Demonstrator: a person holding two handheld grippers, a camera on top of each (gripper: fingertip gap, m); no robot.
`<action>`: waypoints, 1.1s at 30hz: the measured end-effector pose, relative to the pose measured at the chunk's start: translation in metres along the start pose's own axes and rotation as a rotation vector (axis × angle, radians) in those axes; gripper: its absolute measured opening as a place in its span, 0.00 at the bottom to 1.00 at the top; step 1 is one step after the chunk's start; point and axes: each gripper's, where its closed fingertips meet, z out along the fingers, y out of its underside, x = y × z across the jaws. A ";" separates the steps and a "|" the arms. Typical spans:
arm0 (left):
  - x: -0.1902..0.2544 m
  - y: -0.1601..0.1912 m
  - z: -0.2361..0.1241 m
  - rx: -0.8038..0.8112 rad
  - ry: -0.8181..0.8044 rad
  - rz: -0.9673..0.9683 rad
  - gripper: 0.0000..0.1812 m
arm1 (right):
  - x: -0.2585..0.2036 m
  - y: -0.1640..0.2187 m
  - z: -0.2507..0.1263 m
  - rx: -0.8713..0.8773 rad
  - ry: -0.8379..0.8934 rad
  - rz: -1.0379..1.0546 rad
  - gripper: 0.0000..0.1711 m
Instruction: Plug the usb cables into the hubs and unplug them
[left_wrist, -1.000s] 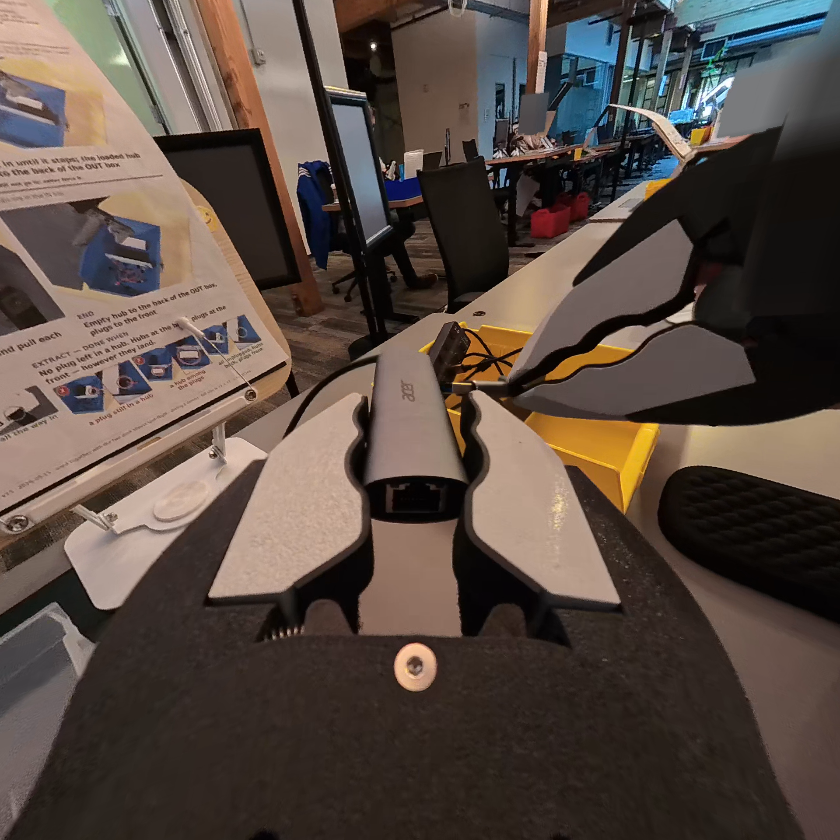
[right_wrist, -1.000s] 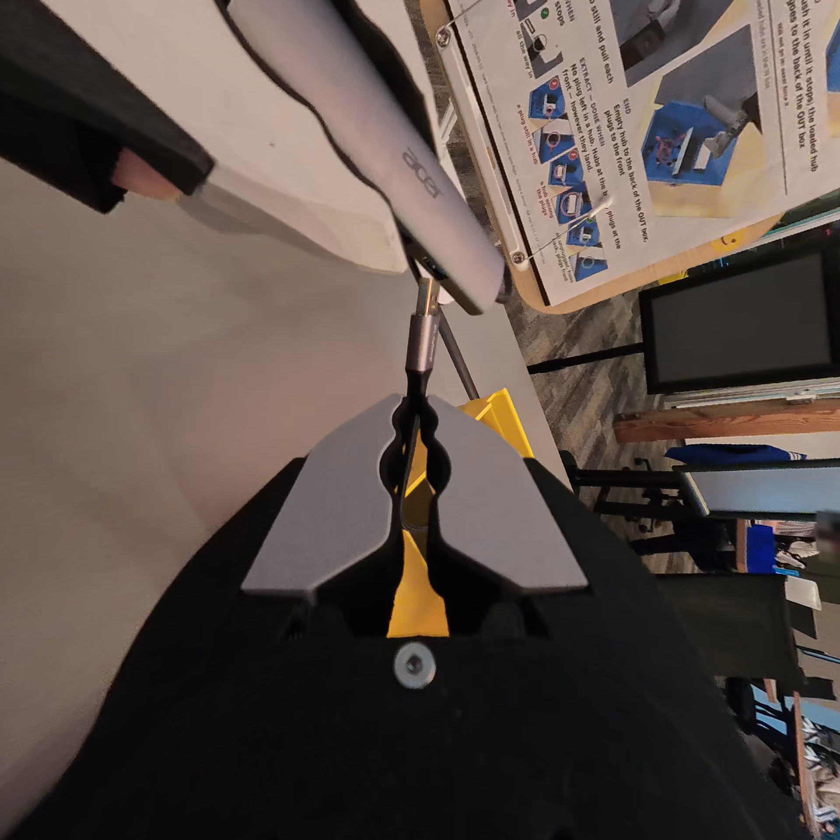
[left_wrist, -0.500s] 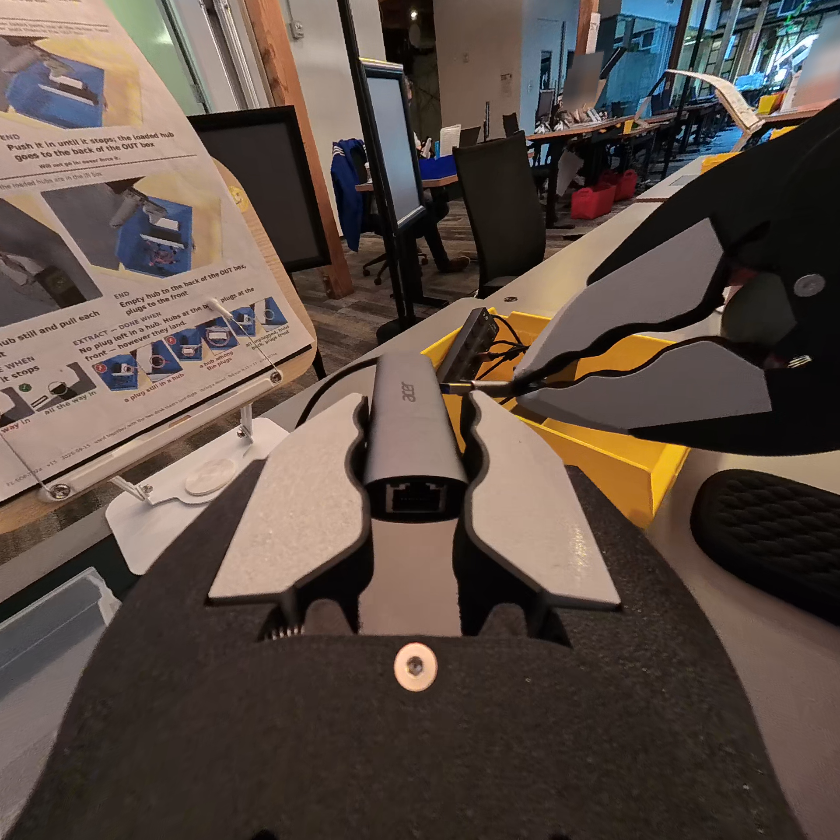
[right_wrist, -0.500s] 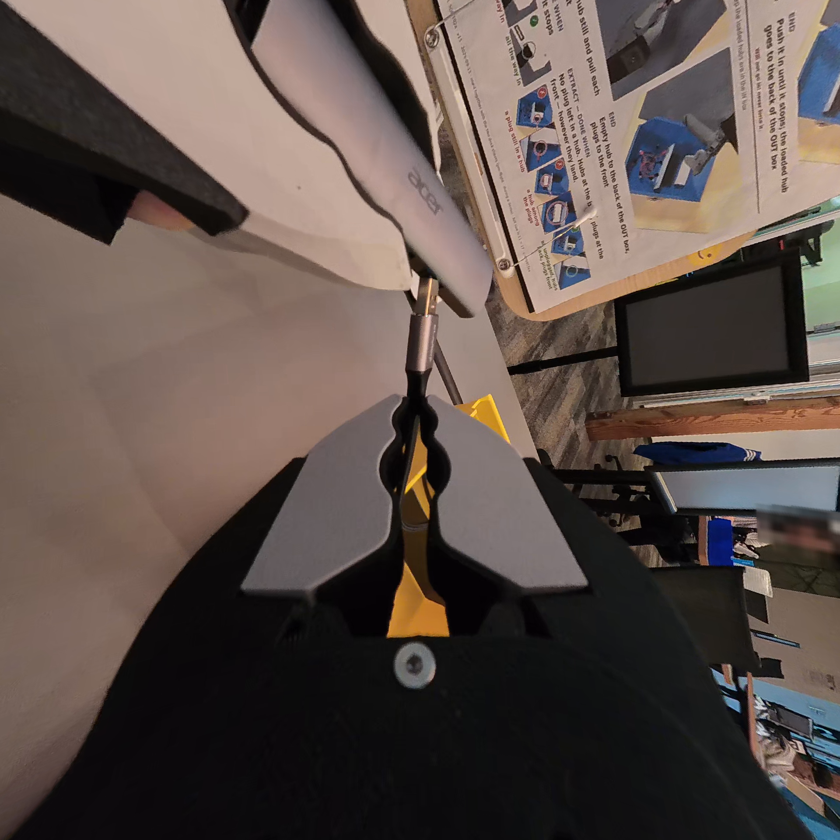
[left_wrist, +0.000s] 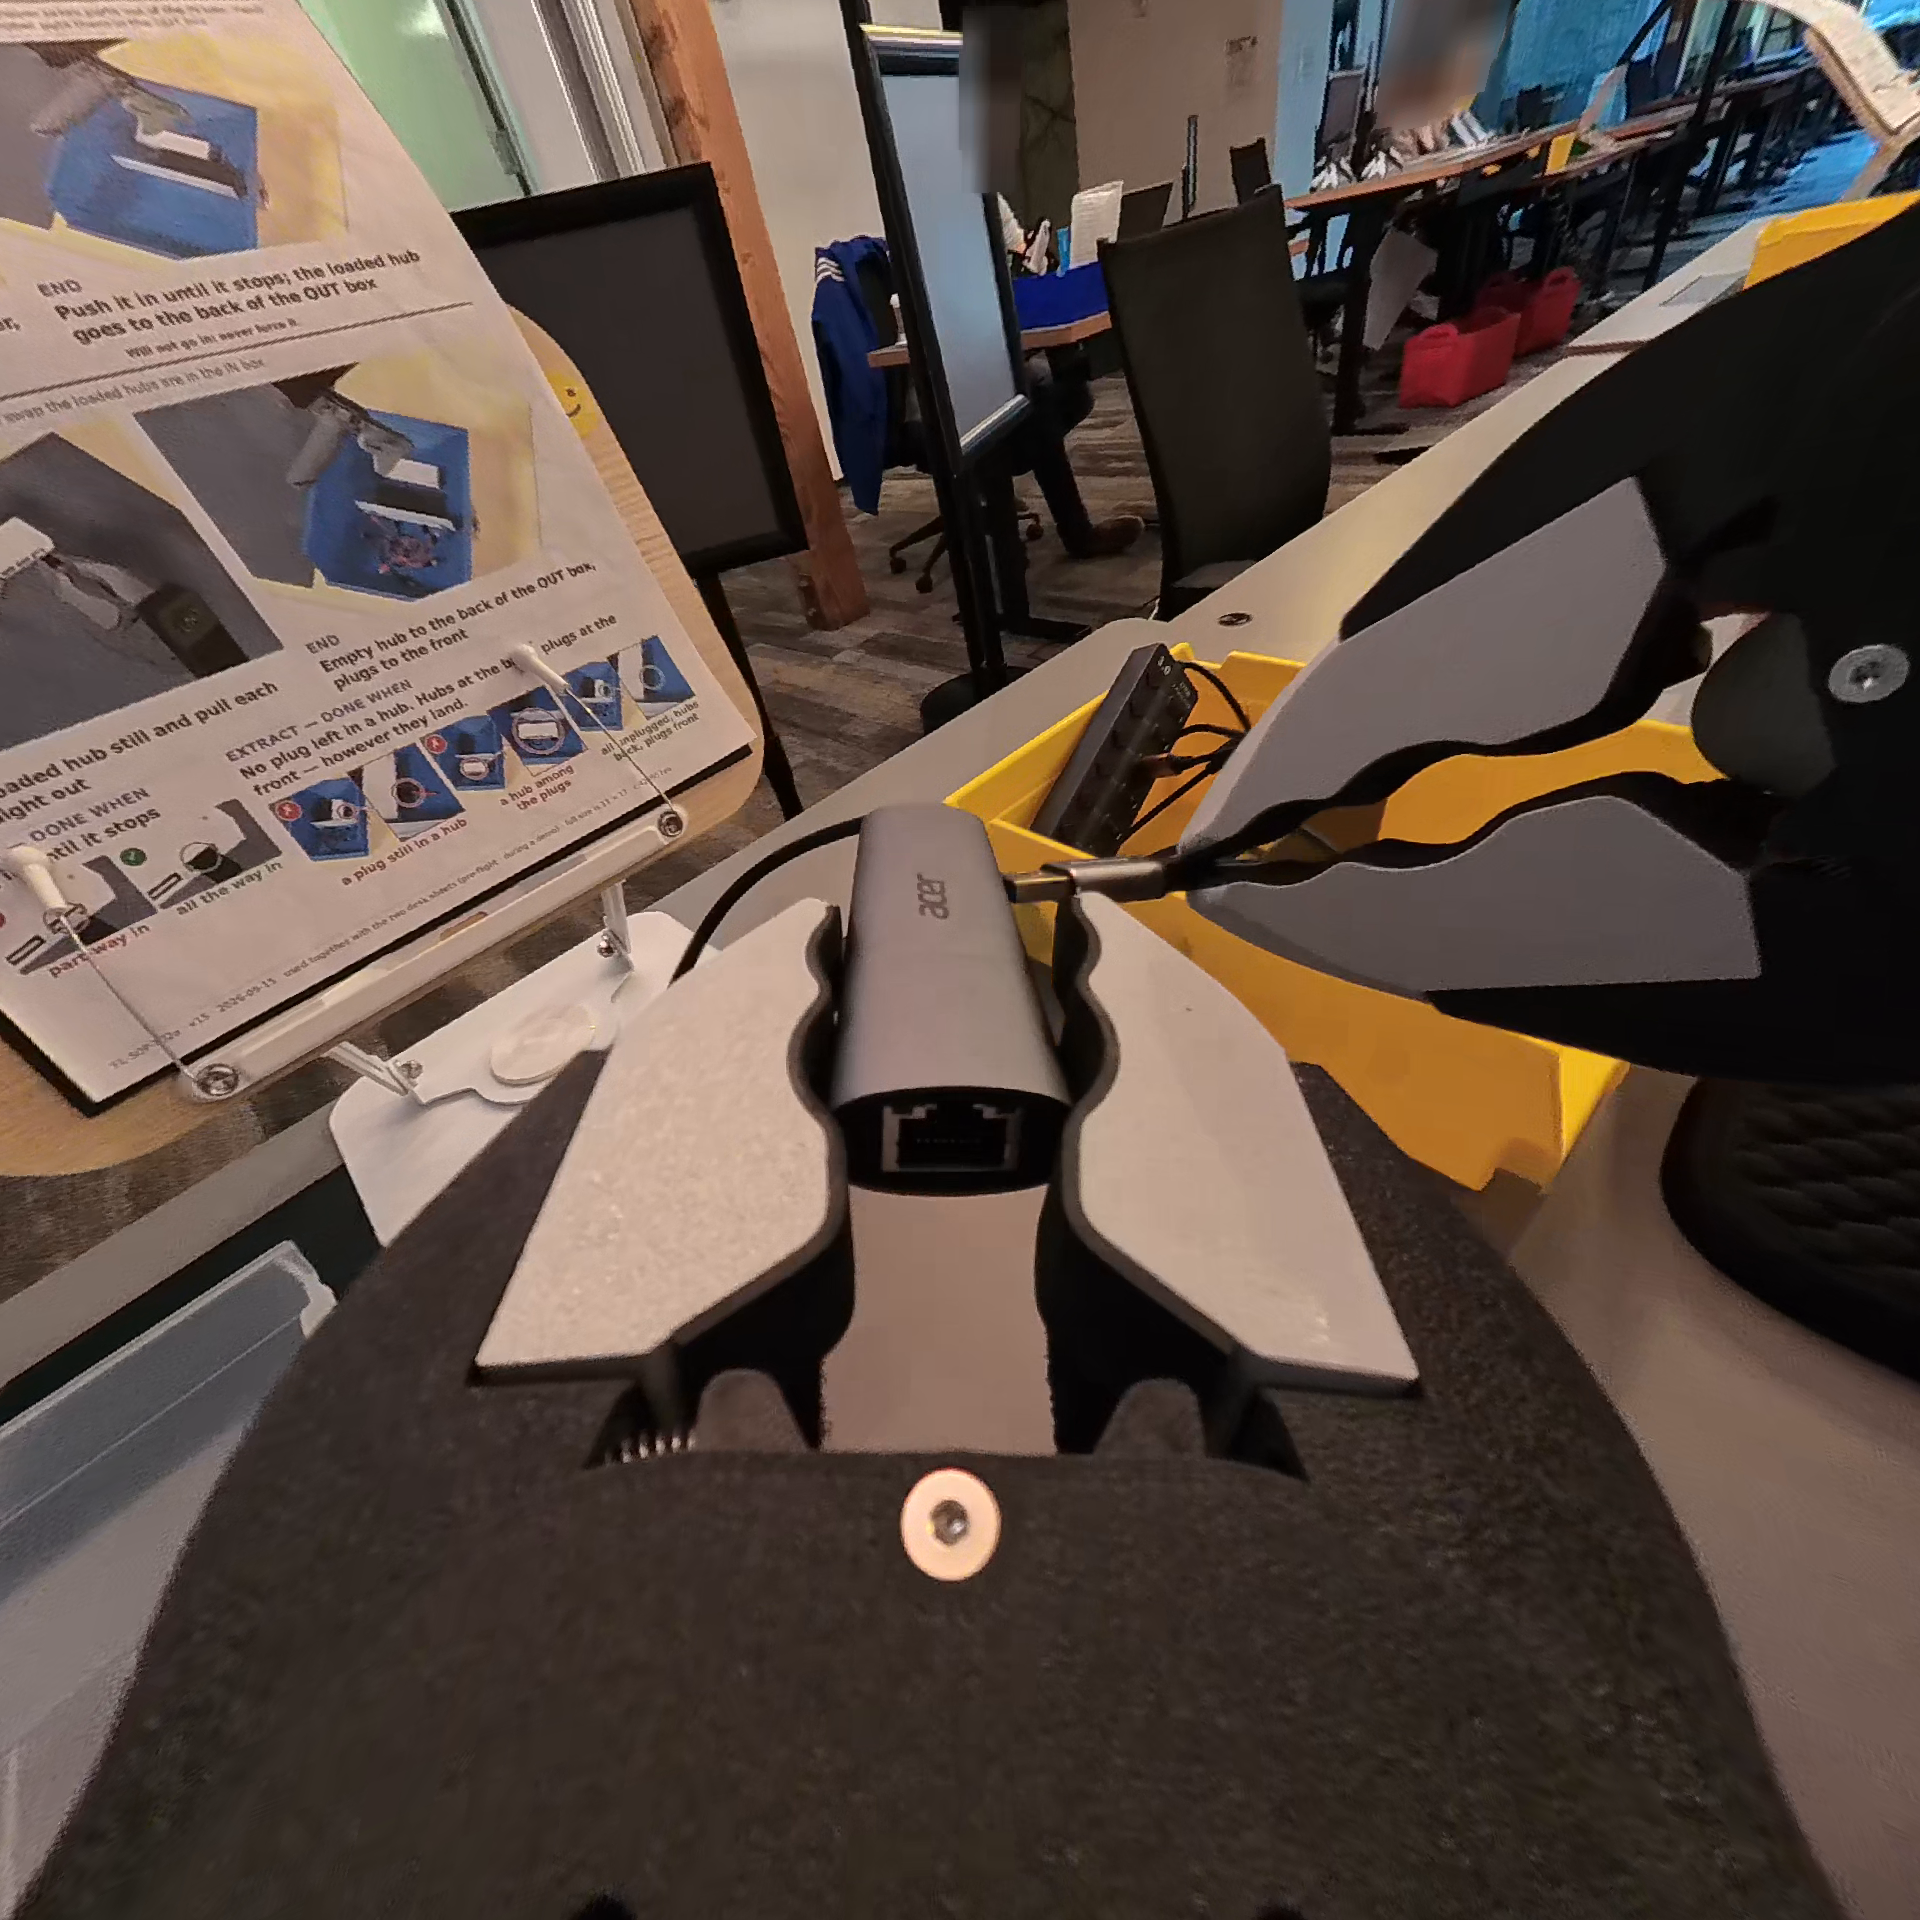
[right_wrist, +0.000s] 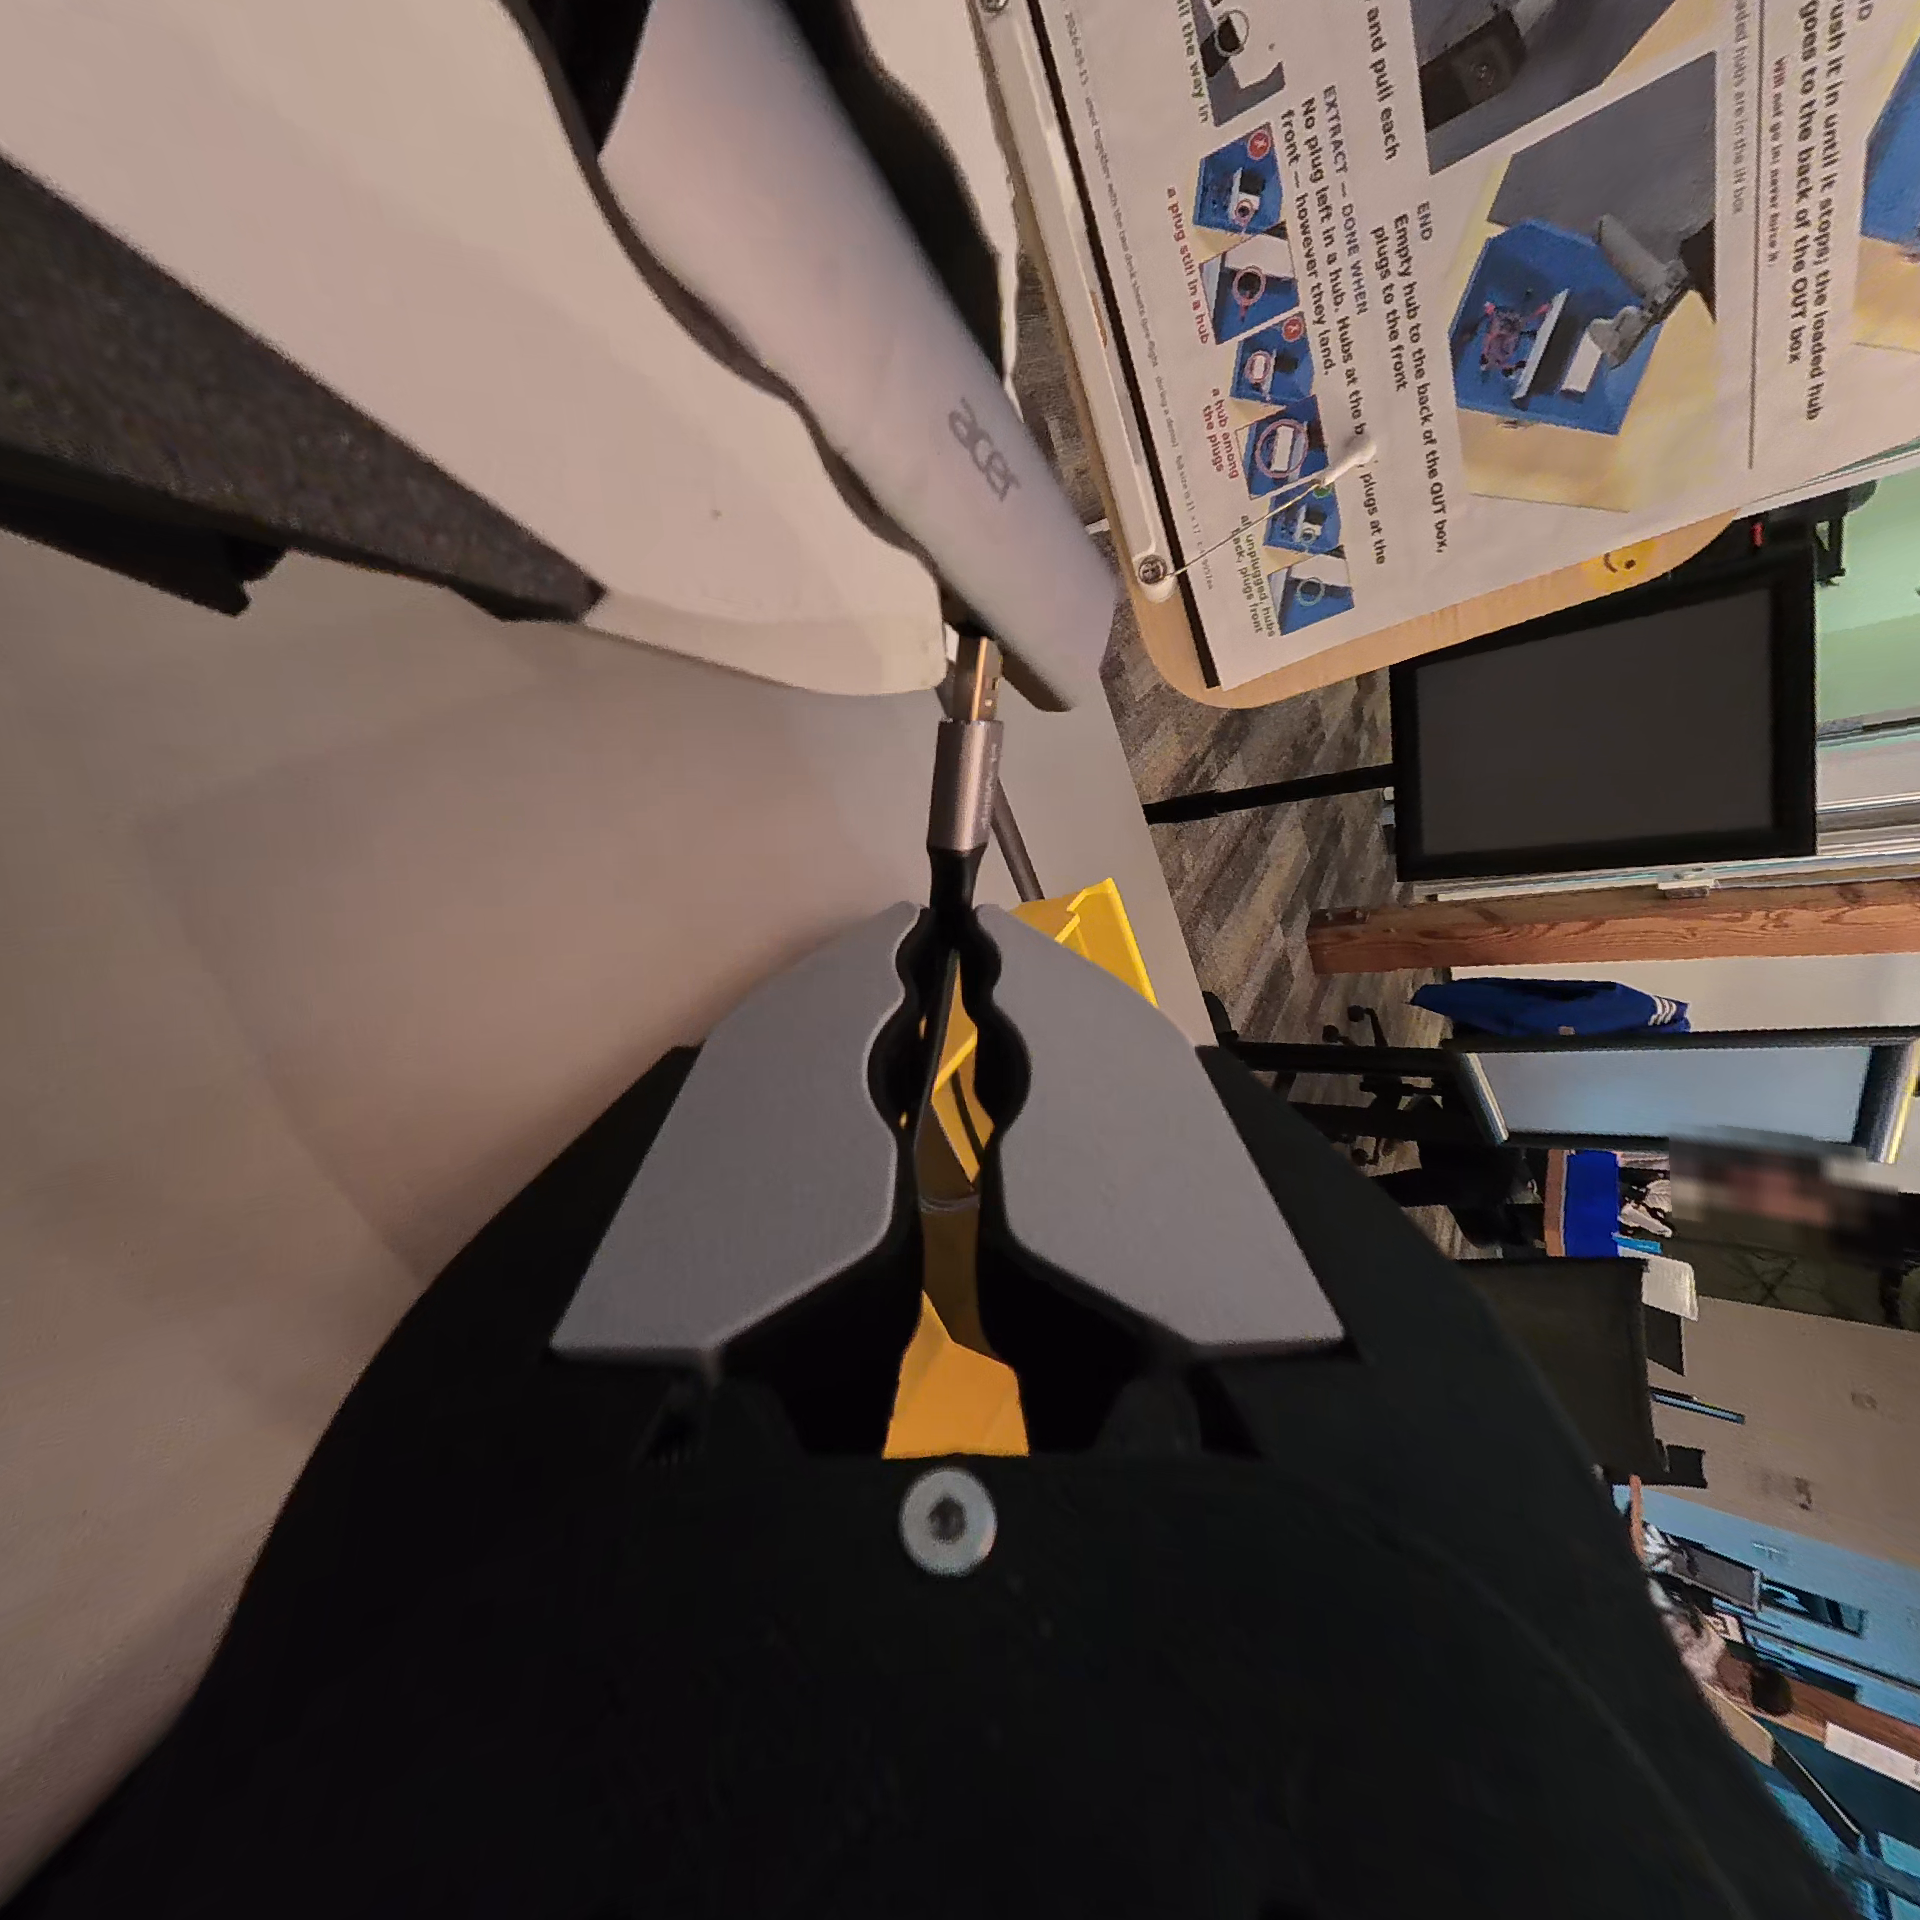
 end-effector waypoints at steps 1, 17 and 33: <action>0.000 0.001 0.000 -0.004 -0.006 0.002 0.22 | 0.000 -0.001 0.001 0.008 -0.007 0.009 0.03; -0.012 0.010 0.001 -0.048 -0.011 -0.130 0.21 | 0.002 -0.007 0.013 -0.017 0.135 -0.225 0.03; -0.025 -0.012 -0.009 0.103 -0.174 -0.025 0.21 | 0.019 -0.026 0.010 0.035 0.386 -0.369 0.03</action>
